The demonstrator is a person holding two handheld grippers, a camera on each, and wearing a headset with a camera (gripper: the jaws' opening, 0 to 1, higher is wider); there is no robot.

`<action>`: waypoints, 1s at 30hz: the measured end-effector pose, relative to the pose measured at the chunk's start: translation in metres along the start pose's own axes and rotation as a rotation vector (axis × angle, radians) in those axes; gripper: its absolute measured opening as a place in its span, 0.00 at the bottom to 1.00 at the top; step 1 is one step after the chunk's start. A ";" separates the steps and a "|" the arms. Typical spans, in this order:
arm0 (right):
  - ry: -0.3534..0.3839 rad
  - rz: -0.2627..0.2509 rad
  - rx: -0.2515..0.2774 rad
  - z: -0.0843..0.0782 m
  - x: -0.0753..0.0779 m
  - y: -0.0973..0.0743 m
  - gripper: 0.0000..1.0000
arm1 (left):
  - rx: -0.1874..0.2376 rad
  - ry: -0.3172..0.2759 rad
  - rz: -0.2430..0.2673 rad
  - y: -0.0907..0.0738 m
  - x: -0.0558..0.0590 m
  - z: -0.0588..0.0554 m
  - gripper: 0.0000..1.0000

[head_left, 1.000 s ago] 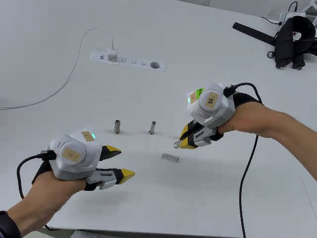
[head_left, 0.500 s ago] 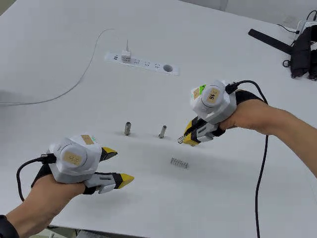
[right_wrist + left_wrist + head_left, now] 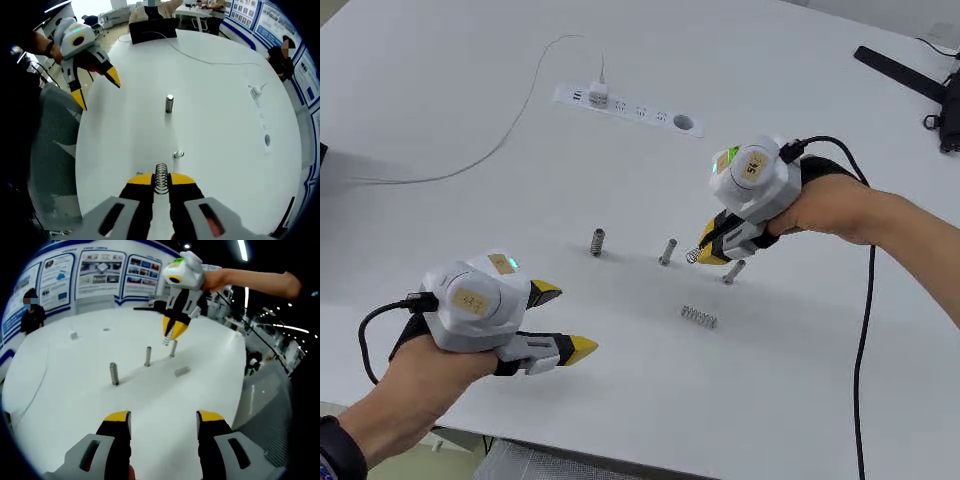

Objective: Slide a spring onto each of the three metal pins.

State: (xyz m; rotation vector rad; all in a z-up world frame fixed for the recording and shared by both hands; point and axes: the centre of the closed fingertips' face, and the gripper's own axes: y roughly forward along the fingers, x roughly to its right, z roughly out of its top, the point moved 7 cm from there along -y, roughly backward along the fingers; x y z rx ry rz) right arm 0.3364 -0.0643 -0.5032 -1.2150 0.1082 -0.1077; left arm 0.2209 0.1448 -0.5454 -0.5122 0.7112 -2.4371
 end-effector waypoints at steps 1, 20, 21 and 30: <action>-0.002 0.001 -0.001 0.001 0.001 0.001 0.12 | 0.002 -0.003 0.003 -0.001 -0.001 0.000 0.54; -0.021 0.000 -0.035 0.014 0.022 0.012 0.12 | 0.003 -0.033 0.034 -0.009 -0.007 -0.005 0.61; -0.022 0.002 -0.037 0.015 0.023 0.012 0.12 | 0.004 -0.035 0.034 -0.009 -0.007 -0.004 0.62; -0.041 0.014 -0.052 0.017 0.026 0.018 0.12 | 0.003 -0.051 0.030 -0.007 -0.006 -0.003 0.65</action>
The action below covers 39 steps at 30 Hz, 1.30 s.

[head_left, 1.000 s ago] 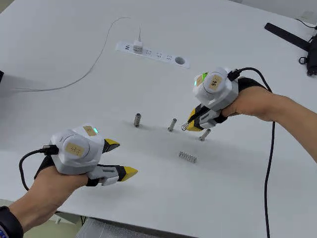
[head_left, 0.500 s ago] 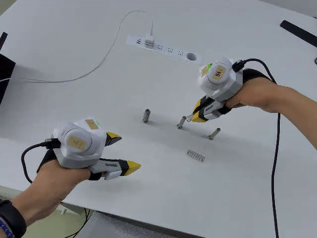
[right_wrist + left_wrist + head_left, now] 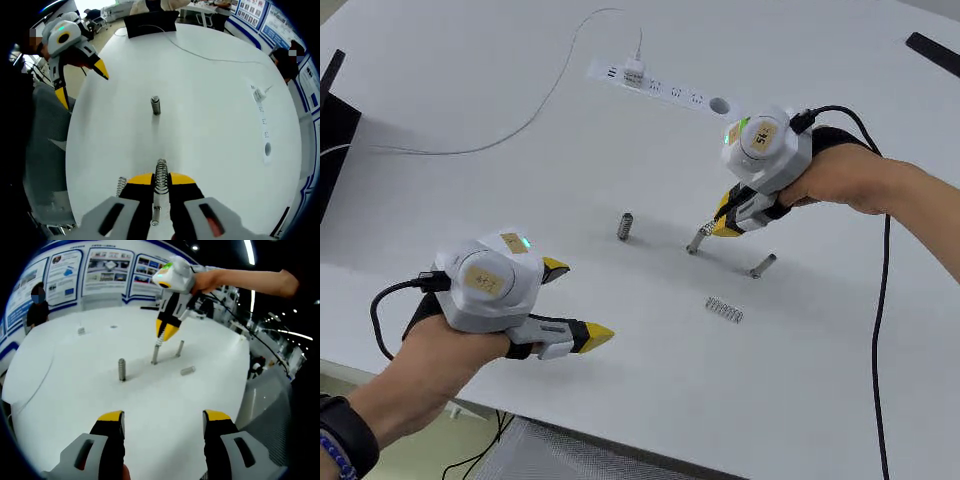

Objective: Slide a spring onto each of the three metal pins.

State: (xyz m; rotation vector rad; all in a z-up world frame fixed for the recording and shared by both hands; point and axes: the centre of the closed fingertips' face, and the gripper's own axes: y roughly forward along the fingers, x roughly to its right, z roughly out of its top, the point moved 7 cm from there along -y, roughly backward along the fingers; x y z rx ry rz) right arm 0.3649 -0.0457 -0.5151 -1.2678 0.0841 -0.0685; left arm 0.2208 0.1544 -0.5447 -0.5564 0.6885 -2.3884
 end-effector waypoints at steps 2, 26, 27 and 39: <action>0.001 0.007 -0.001 0.001 -0.001 0.001 0.12 | 0.002 -0.007 -0.002 0.001 0.000 0.000 0.65; -0.013 0.020 -0.025 0.010 0.004 0.012 0.13 | -0.003 -0.019 -0.023 0.005 0.004 -0.002 0.63; -0.015 0.020 -0.024 0.011 0.004 0.012 0.13 | -0.004 -0.018 -0.025 0.005 0.005 -0.002 0.63; -0.037 0.025 -0.048 0.013 0.003 0.028 0.13 | -0.009 -0.024 -0.026 0.003 0.004 -0.005 0.63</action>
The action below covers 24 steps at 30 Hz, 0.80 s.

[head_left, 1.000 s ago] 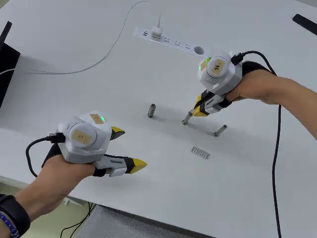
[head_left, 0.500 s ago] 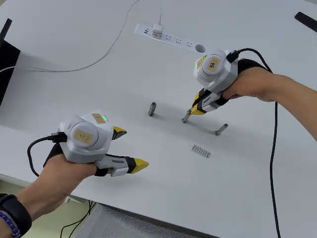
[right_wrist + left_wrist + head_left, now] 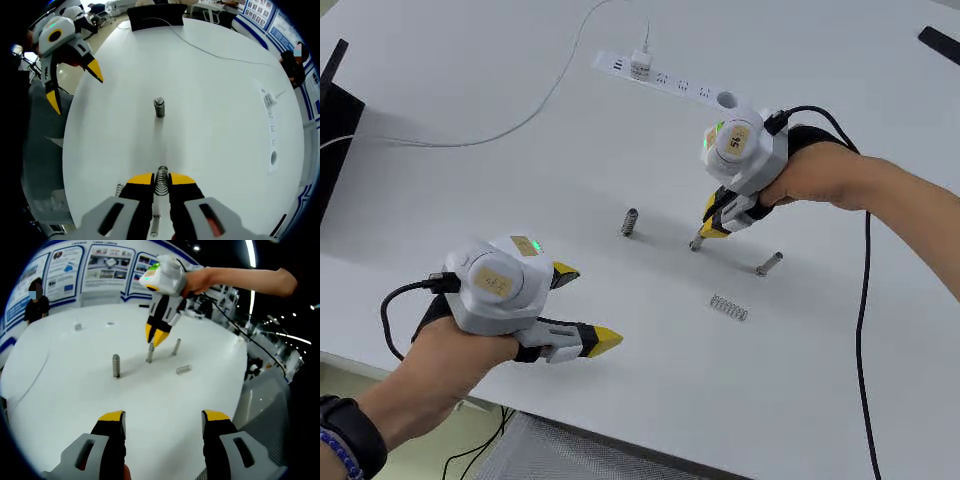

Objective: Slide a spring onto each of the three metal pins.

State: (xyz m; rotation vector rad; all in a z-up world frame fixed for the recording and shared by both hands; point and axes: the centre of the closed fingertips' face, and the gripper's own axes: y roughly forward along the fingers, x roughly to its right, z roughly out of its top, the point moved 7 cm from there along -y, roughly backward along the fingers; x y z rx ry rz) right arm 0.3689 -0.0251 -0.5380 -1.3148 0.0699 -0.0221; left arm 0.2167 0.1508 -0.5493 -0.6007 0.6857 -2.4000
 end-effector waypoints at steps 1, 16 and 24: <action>-0.001 0.003 -0.002 0.000 0.000 0.001 0.13 | -0.001 -0.001 0.000 0.000 0.000 0.000 0.63; -0.015 0.005 -0.026 -0.004 -0.001 0.022 0.13 | -0.001 -0.005 0.001 0.002 -0.001 -0.001 0.62; -0.017 0.013 -0.036 -0.007 0.000 0.032 0.13 | -0.005 -0.012 0.003 0.001 -0.001 -0.004 0.62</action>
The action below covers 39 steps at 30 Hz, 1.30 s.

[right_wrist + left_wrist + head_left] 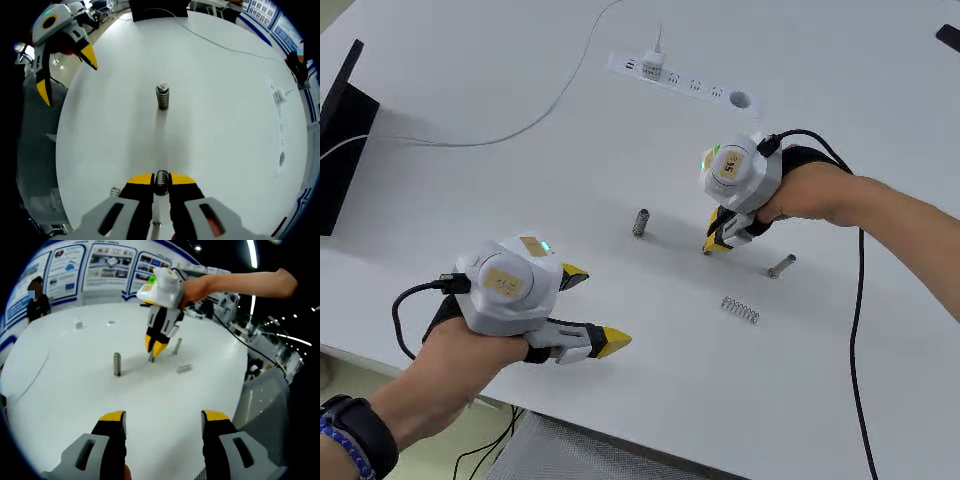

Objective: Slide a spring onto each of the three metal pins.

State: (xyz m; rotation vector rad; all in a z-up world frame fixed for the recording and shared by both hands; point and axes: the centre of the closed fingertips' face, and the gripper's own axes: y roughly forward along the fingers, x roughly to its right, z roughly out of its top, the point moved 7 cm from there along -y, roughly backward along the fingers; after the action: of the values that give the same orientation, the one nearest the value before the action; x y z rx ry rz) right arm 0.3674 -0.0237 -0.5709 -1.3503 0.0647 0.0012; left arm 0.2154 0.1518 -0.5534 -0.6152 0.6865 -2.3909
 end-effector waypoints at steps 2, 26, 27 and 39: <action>-0.001 0.001 -0.002 0.000 0.000 0.001 0.13 | -0.001 -0.001 0.001 0.000 0.000 -0.001 0.62; 0.013 -0.013 0.024 -0.005 -0.008 -0.014 0.30 | 0.001 0.003 -0.001 -0.001 0.001 0.002 0.62; 0.022 -0.020 0.028 -0.006 -0.008 -0.016 0.31 | 0.002 0.005 -0.001 -0.001 0.002 0.003 0.62; 0.115 -0.066 0.101 -0.021 -0.021 -0.044 0.40 | 0.017 0.014 -0.011 -0.001 0.010 0.012 0.63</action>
State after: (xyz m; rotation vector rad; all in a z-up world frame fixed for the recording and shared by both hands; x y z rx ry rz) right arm 0.3470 -0.0534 -0.5321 -1.2501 0.1158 -0.1337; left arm 0.2145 0.1420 -0.5407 -0.5972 0.6702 -2.4104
